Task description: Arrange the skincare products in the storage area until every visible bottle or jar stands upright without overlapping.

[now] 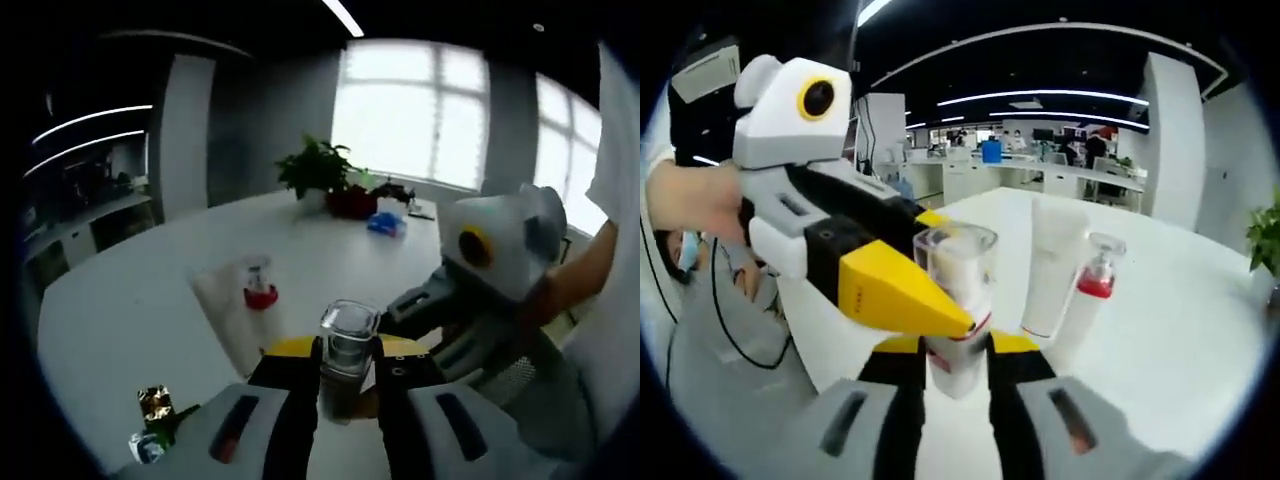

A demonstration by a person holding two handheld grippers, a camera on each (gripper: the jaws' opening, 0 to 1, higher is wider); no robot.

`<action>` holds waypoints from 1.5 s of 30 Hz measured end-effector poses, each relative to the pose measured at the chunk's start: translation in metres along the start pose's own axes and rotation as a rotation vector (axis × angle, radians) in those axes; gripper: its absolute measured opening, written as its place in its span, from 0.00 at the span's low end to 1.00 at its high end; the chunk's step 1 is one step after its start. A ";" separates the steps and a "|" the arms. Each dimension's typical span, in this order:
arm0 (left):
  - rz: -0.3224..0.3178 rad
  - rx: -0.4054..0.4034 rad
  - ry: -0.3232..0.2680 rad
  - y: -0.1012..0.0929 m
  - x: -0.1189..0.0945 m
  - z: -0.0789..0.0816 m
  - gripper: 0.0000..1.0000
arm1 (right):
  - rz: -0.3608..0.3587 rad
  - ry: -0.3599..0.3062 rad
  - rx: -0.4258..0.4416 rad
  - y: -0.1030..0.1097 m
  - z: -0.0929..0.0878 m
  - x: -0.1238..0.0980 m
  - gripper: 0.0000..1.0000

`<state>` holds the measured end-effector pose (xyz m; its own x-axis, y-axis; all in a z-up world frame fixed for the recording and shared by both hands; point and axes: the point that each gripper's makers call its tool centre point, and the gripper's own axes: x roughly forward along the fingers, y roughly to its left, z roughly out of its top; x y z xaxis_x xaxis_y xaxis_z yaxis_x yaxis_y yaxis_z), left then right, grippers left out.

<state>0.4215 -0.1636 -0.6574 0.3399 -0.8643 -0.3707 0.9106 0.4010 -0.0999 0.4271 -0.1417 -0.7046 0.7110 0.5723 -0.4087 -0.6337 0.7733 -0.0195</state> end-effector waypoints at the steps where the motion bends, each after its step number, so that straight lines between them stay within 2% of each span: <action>1: -0.004 0.001 0.010 0.002 0.004 -0.004 0.18 | -0.005 0.011 -0.001 -0.003 -0.005 0.003 0.22; 10: -0.017 0.026 0.055 0.017 0.035 -0.026 0.18 | -0.035 0.065 -0.008 -0.026 -0.032 0.023 0.23; 13: -0.028 0.025 0.082 0.020 0.045 -0.037 0.18 | -0.035 0.107 -0.030 -0.032 -0.046 0.029 0.23; 26: -0.048 0.014 0.105 0.024 0.062 -0.052 0.18 | -0.049 0.158 -0.043 -0.043 -0.067 0.038 0.23; 36: -0.045 0.005 0.096 0.029 0.065 -0.050 0.18 | -0.065 0.139 -0.031 -0.048 -0.065 0.040 0.23; 45: -0.050 -0.008 0.109 0.031 0.067 -0.052 0.20 | -0.066 0.152 0.011 -0.053 -0.067 0.041 0.23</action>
<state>0.4606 -0.1933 -0.7336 0.2667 -0.8453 -0.4629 0.9236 0.3615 -0.1279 0.4695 -0.1772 -0.7813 0.6958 0.4730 -0.5405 -0.5835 0.8111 -0.0413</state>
